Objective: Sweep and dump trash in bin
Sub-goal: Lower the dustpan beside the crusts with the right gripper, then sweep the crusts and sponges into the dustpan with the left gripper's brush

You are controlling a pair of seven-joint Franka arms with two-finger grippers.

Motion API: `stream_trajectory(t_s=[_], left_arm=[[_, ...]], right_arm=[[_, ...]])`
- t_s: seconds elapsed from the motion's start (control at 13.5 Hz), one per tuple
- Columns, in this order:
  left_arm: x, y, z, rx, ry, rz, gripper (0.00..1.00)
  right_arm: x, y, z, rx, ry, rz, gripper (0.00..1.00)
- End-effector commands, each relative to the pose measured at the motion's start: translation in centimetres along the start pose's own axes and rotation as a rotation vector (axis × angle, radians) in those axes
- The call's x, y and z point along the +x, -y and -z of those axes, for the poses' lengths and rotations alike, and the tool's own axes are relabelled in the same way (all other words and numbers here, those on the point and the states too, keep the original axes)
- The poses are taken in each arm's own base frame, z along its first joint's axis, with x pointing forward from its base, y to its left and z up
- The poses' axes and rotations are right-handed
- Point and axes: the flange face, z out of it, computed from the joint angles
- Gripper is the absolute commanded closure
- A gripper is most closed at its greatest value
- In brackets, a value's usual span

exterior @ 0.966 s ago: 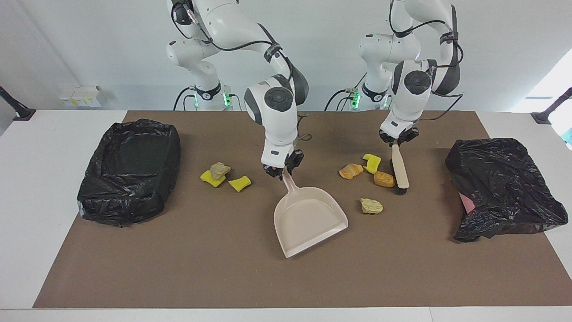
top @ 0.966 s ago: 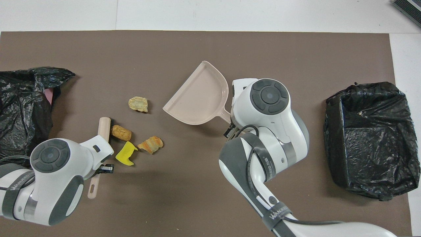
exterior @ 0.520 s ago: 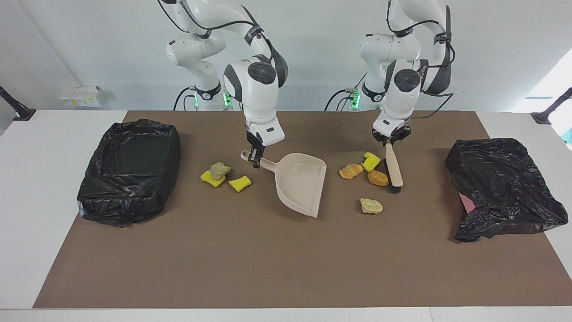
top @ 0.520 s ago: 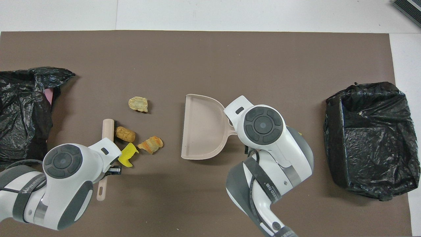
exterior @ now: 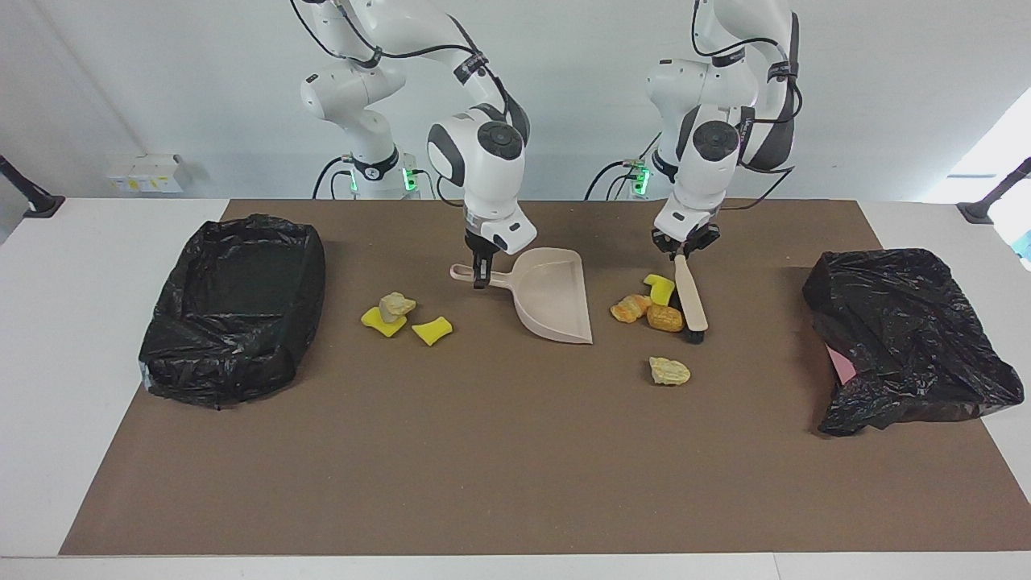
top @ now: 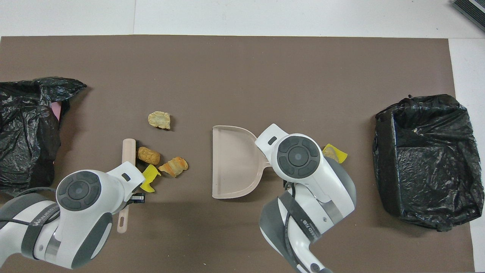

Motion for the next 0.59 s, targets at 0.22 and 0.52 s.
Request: stream_trajectory(t_s=[0.22,0.52], left_arm=[[-1.7,-4.2,0.3,-0.086,-0.021,-0.029,1.0],[-3.8,-9.7,0.3,-0.15,-0.021,-0.104,1.0]], right_arm=[[-1.1,-0.3,-0.7,0.017,-0.009,-0.034,1.0],[-1.2,-0.2,-0.9,0.023,-0.006,-0.037,1.0]])
